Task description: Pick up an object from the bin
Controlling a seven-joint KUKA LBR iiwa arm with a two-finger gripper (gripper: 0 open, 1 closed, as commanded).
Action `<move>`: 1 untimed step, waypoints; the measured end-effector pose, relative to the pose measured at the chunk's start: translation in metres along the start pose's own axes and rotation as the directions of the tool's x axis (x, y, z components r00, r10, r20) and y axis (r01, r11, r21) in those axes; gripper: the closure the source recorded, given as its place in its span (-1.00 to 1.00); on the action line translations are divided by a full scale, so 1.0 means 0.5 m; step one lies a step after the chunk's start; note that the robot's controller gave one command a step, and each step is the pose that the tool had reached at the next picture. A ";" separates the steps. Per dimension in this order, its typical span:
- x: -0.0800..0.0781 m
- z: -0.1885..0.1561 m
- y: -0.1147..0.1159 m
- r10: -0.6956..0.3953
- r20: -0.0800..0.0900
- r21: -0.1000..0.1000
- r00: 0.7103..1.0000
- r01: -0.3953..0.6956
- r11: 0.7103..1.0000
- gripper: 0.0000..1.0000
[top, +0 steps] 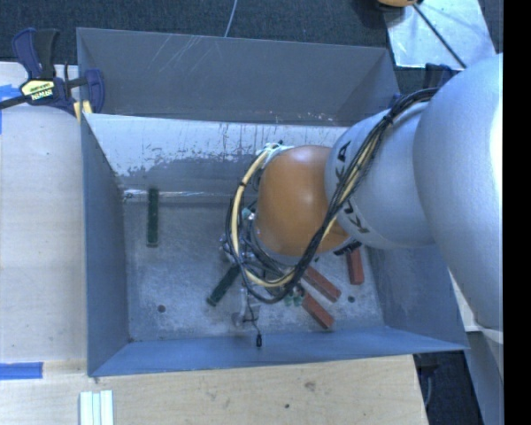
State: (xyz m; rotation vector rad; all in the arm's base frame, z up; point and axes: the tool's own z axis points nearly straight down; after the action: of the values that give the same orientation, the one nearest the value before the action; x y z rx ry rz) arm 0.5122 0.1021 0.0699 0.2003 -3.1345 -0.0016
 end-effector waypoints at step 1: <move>-0.030 -0.002 0.024 0.229 0.007 -0.001 0.973 -0.229 0.974 1.00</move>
Offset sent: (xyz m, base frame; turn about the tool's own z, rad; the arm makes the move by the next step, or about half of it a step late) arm 0.0000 0.0000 0.0000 0.0000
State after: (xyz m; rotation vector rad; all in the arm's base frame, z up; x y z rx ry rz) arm 0.5257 0.1160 0.0709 -0.1620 -3.1437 -0.0031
